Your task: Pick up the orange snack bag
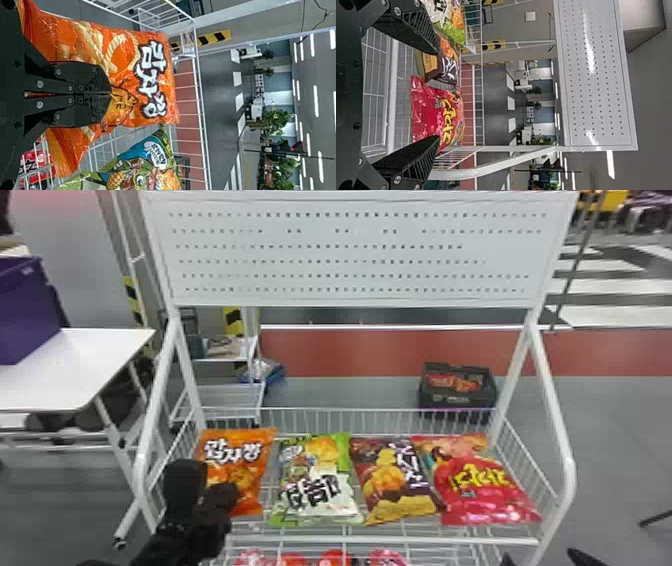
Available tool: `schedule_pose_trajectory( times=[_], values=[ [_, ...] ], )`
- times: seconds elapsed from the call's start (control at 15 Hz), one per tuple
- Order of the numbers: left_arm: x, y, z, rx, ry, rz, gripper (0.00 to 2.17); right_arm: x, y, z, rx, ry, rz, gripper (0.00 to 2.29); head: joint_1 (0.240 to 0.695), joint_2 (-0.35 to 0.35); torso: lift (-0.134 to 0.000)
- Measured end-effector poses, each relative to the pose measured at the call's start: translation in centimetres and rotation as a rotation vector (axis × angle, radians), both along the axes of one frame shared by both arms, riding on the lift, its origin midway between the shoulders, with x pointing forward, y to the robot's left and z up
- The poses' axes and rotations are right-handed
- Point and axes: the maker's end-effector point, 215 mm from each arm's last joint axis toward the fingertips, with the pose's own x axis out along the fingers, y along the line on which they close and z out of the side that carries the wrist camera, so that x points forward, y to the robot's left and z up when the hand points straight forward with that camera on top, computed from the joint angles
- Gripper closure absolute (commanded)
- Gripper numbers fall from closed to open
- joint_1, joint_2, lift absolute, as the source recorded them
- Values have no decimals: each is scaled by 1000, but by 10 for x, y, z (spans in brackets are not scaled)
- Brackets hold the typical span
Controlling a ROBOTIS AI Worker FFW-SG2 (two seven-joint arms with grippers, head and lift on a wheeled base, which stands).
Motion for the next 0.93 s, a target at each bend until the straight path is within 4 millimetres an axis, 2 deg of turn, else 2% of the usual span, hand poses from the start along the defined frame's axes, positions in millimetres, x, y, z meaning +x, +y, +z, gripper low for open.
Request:
schedule_pose_trajectory(
  times=[0.33, 0.53, 0.93],
  values=[
    [-4, -4, 33, -62, -62, -2, 1349, -1, 1, -1, 0, 2, 1, 140, 499, 0, 0],
    [-13, -7, 51, -81, -92, -8, 1349, -1, 1, -1, 2, 3, 2, 140, 499, 0, 0],
    [-55, -3, 89, -165, -180, -16, 1349, -3, 3, 0, 3, 3, 7, 140, 499, 0, 0]
  ],
)
